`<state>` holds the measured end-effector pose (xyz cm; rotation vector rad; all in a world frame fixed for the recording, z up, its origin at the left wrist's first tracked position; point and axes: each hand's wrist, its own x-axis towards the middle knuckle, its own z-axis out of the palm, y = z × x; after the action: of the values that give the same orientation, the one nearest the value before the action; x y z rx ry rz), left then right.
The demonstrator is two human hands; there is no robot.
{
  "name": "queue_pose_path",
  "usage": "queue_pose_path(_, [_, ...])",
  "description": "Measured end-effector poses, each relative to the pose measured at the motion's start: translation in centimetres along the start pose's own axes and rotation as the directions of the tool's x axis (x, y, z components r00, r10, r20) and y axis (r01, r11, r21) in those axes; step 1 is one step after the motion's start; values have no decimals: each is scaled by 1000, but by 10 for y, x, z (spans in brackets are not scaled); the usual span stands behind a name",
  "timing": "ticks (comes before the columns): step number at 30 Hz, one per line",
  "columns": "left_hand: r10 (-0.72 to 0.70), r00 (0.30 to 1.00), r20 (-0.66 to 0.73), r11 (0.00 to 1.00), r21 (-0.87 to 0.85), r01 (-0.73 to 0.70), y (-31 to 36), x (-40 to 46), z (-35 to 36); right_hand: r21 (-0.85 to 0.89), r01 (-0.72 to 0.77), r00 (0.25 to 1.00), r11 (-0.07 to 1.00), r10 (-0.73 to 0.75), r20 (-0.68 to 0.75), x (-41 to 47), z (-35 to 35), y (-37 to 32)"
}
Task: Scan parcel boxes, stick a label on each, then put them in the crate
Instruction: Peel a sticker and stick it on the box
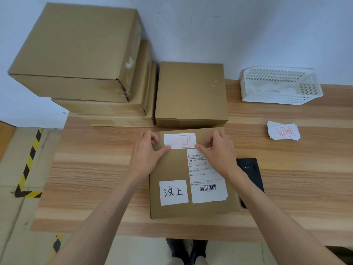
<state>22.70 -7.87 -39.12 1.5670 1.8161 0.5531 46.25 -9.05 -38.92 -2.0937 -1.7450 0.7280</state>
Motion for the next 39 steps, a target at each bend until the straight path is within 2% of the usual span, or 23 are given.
queue_pose_path(3, [-31, 998, -57, 998, -49, 28, -6, -5, -3, 126, -21, 1000, 992, 19, 16, -1, -6, 4])
queue_pose_path(7, [-169, 981, -95, 968, -205, 147, -16, -33, -6, 216, -106, 991, 971, 120, -52, -24, -20, 18])
queue_pose_path(10, [-264, 965, -5, 906, -346, 246, -20, -57, 3, 285, -226, 969, 931, 244, -30, -46, -18, 35])
queue_pose_path(14, [-284, 951, 120, 829, -468, 306, -24, -82, 21, 537, -340, 940, 772, 294, 173, -72, -3, 48])
queue_pose_path(17, [-277, 950, 141, 795, -522, 309, -26, -89, 25, 615, -349, 936, 707, 291, 197, -80, 1, 50])
queue_pose_path(22, [-249, 943, 221, 776, -537, 331, -24, -91, 22, 658, -356, 933, 663, 286, 217, -83, -4, 53])
queue_pose_path(26, [-191, 964, 187, 780, -568, 265, 1, -102, 12, 699, -339, 939, 630, 268, 214, -92, -27, 50])
queue_pose_path(30, [-123, 983, 139, 786, -591, 182, 40, -109, -7, 734, -266, 959, 625, 250, 135, -95, -71, 35])
queue_pose_path(35, [-36, 999, 36, 794, -606, 50, 116, -100, -45, 764, -122, 984, 634, 181, 8, -89, -157, -1])
queue_pose_path(39, [108, 994, -24, 796, -597, -101, 196, -90, -86, 760, 0, 980, 649, 150, -129, -77, -238, -27])
